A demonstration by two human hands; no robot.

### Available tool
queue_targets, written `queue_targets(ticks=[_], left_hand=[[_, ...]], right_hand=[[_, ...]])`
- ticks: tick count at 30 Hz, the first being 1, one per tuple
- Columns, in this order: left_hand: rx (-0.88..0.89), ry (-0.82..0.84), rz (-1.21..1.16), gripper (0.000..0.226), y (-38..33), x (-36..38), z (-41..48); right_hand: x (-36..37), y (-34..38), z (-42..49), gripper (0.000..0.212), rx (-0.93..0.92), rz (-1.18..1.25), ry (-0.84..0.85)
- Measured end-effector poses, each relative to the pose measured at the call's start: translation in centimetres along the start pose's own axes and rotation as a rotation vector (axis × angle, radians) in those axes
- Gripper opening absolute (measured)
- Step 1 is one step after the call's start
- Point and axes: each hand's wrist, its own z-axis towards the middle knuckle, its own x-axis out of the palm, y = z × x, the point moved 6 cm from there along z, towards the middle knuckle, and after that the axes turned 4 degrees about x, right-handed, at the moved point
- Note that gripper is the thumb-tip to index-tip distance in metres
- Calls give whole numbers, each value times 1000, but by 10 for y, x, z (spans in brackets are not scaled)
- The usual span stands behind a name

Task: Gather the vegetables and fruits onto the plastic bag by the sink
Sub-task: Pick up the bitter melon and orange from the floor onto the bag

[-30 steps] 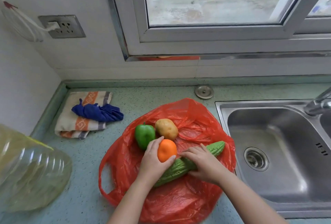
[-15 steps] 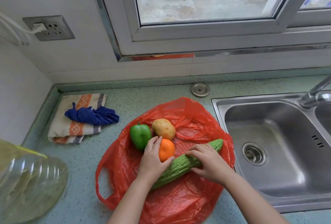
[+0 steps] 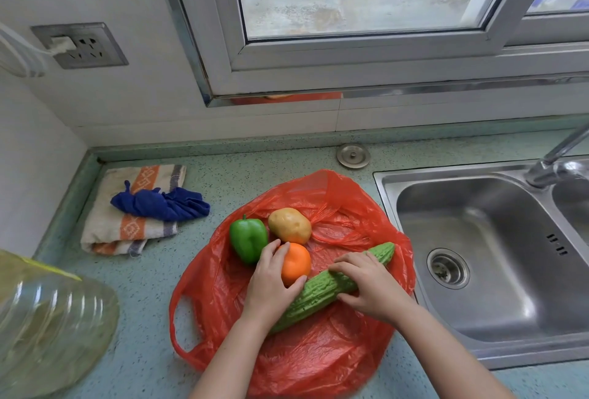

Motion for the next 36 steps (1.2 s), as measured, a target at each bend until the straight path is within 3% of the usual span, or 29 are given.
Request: queue_targets(ticks=[7,21,36], left_hand=[[66,-31,19,62,-16,-11,-4],[337,-141,150,52,-75,-48,-28],[535,-103,114,48,-118,-30,-52]], right_hand=[[-12,12,-6,46,13,36,-95],[-61,55,-50,40,189,-100,-629],[-81,64,-126,46,435,-51,-780]])
